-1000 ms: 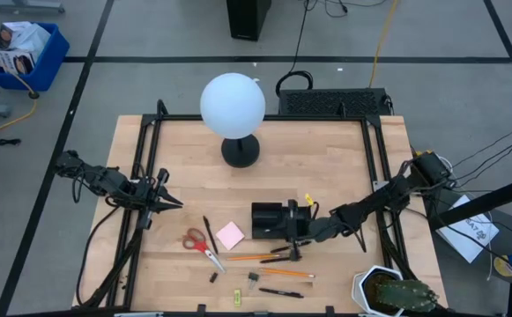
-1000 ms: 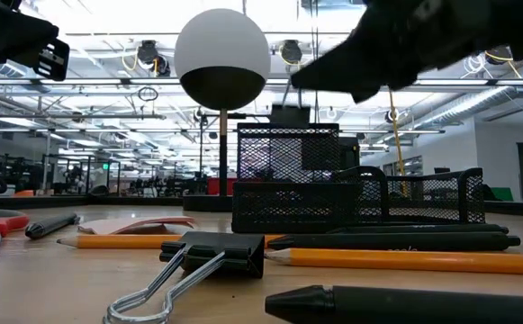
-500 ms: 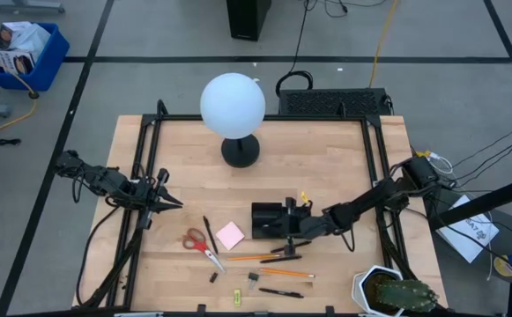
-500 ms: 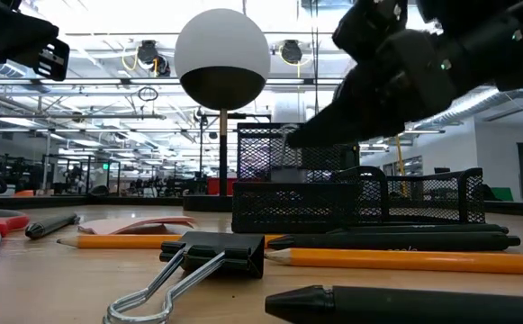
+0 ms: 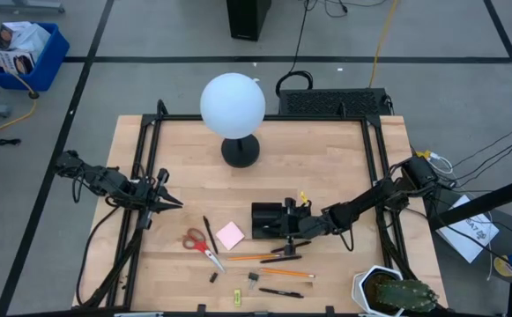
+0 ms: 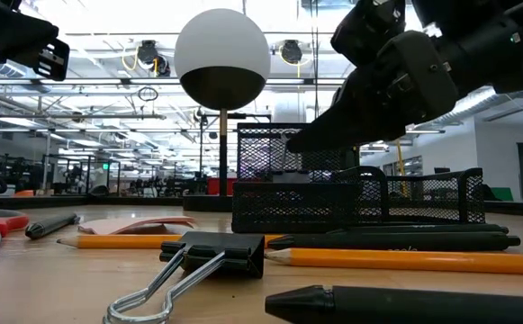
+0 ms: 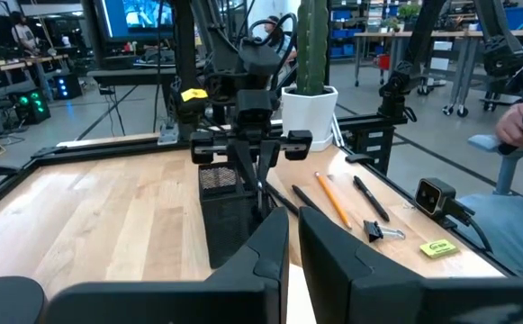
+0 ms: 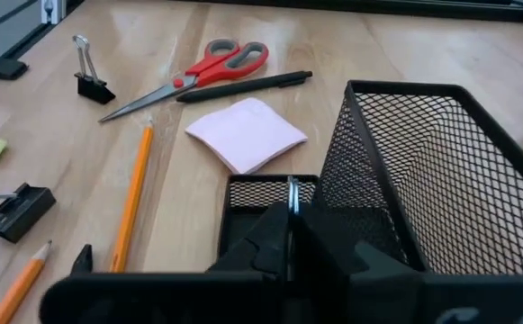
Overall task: Pick and place office supplies into organizer
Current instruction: Put the binder clip into the desk organizer
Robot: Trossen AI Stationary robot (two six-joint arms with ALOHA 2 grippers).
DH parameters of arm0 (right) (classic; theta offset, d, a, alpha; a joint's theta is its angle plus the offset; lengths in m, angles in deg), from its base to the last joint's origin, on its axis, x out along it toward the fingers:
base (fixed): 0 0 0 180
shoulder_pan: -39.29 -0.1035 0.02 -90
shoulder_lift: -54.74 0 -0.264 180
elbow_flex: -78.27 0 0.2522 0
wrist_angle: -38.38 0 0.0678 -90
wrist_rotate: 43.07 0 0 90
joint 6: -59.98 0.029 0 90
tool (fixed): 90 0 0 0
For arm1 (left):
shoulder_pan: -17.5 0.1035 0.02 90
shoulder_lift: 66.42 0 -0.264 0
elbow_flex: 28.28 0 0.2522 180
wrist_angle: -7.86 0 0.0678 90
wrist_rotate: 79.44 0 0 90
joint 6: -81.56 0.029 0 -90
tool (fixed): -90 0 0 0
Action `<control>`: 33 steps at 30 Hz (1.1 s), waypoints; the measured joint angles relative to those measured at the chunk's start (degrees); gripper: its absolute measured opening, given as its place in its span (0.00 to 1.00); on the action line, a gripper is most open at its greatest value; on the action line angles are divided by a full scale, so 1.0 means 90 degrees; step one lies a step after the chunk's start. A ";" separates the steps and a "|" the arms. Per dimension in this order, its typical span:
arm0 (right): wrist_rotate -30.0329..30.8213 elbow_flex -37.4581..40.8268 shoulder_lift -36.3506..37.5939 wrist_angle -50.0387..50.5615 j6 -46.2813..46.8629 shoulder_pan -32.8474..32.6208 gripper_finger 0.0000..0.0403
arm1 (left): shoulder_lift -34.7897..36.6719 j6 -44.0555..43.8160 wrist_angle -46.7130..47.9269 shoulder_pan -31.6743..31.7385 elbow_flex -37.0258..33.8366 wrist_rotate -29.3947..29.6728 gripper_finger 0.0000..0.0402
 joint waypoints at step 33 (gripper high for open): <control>-0.0488 -0.0005 0.0002 -0.0628 0.0110 0.0032 0.22 | -0.0001 -0.0795 -0.1327 0.0000 -0.0001 -0.0168 0.09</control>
